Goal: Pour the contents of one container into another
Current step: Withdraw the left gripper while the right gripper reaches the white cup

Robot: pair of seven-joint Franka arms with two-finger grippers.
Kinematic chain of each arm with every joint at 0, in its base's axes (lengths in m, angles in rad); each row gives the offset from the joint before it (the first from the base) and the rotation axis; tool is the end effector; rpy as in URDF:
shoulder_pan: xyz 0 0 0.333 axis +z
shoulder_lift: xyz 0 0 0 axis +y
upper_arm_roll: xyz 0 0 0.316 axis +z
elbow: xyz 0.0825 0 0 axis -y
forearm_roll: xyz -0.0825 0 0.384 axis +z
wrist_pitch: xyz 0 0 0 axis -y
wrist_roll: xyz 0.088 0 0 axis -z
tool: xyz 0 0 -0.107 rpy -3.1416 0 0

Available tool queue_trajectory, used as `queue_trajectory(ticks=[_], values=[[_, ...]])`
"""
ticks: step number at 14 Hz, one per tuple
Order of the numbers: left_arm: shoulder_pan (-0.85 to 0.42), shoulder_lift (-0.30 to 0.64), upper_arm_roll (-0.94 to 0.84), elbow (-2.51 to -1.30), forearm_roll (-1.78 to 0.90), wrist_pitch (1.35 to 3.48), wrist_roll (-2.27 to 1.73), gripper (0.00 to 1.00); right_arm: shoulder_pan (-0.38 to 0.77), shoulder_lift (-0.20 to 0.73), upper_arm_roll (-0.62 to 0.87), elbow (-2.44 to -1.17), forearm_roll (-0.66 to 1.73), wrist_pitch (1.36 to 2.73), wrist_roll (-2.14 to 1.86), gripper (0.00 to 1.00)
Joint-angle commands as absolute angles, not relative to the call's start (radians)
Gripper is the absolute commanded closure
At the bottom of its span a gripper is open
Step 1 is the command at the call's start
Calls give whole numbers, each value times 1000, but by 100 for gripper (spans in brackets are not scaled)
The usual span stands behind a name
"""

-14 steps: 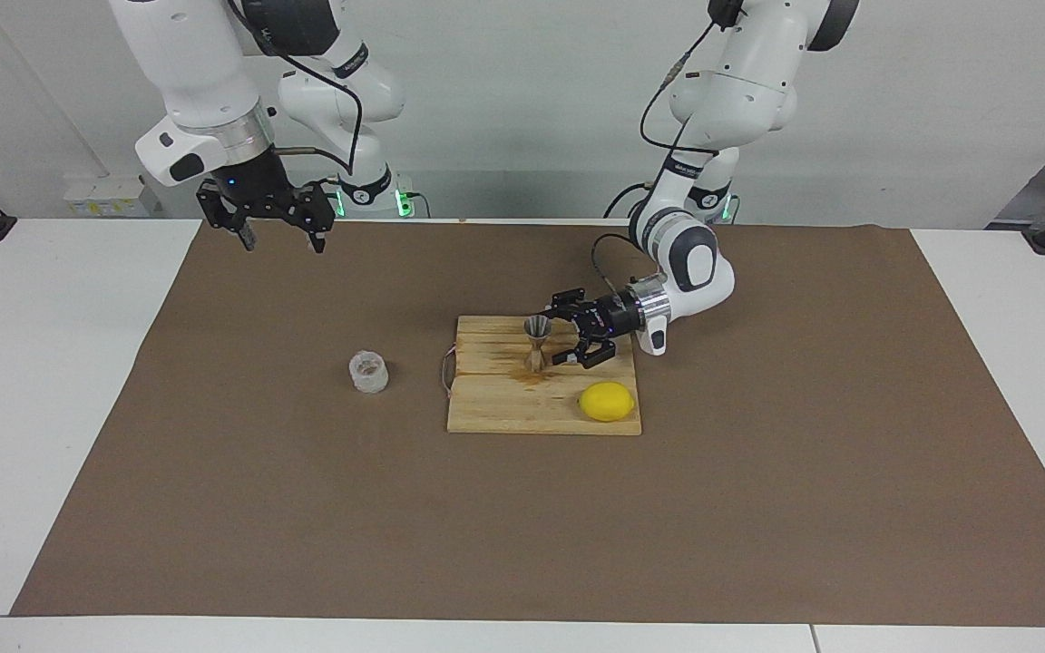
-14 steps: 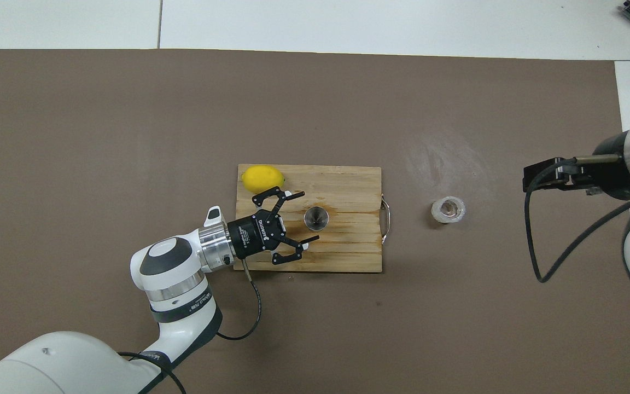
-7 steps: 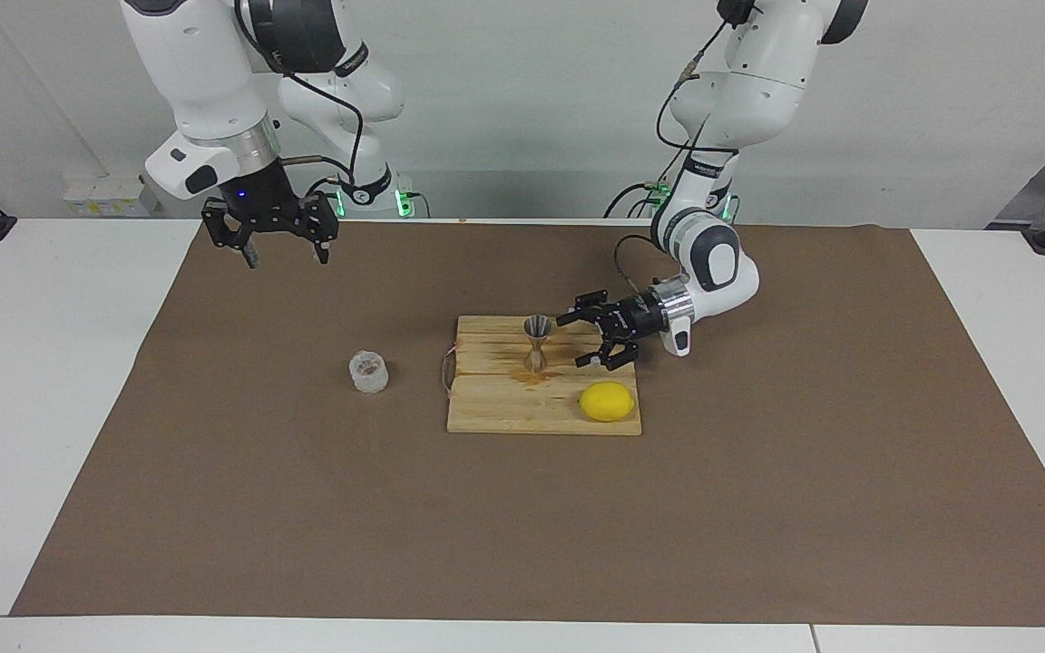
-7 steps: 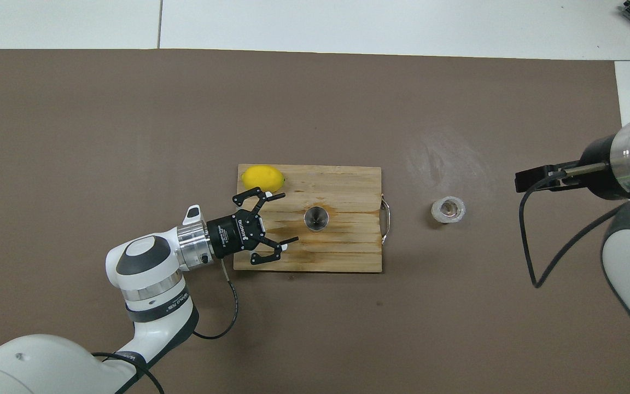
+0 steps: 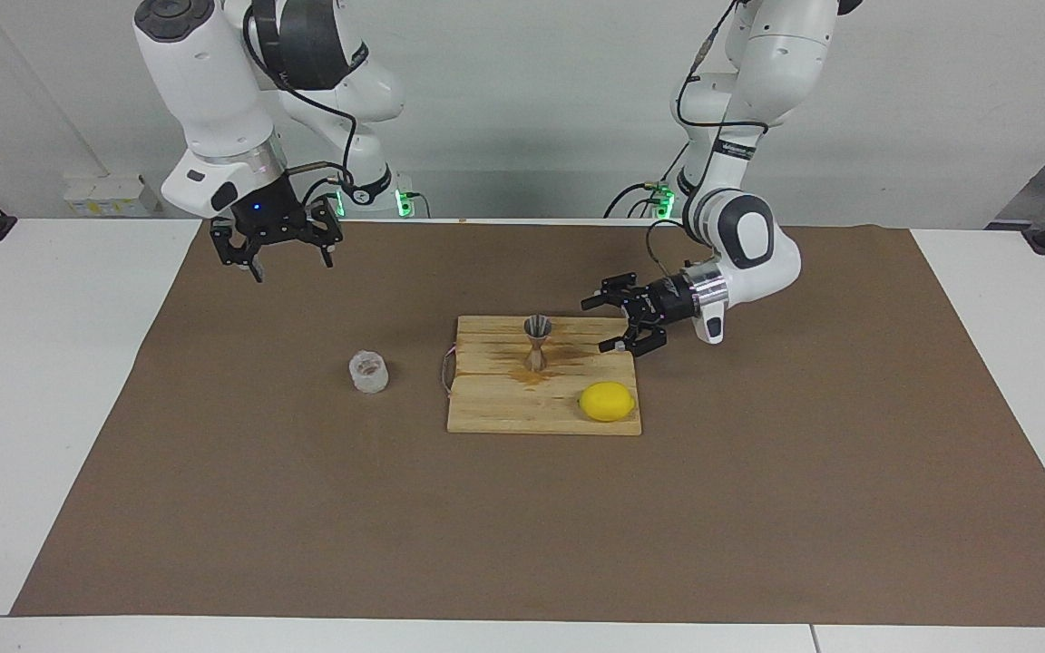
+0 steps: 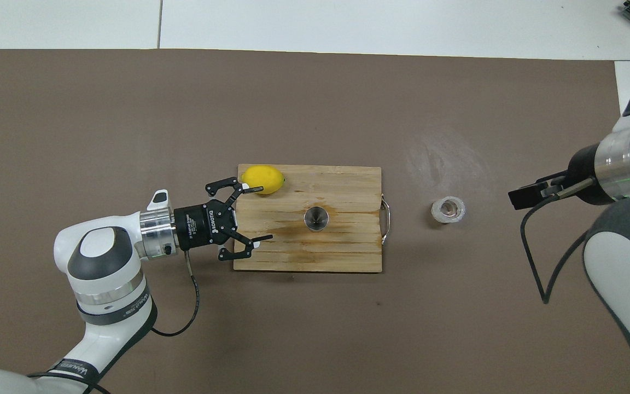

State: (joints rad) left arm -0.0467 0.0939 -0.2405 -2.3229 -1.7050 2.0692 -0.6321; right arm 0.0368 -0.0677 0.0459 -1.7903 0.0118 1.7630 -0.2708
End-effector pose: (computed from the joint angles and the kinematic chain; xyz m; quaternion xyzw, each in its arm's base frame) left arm 0.4828 -0.1961 0.3181 0.5518 0.5702 -0.3705 0.4828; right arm 0.5433 0.0468 0.5739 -0.9844 -0.1748 -0.0205 0.0023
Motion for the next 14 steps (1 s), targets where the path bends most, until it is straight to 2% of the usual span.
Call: queue_trajectory(ticks=[1,5,9,12,14], values=[[11,22,-242,-2297,-1516,2062,-753,0,25,-95,48,-1856,29,1813,-398,0],[95,21,-242,-2166,-1223,1979,-886,0,2,-95,48,-1919,107,1877,-582,0],[127,32,-239,-2024,-979,1905,-985,0,-11,-87,48,-1996,150,1971,-858,0],[127,32,-239,-1974,-836,1891,-996,0,-24,-84,48,-2025,167,1977,-946,0],[129,35,-239,-1953,-740,1893,-996,0,-47,-61,46,-2057,266,2009,-1079,0]])
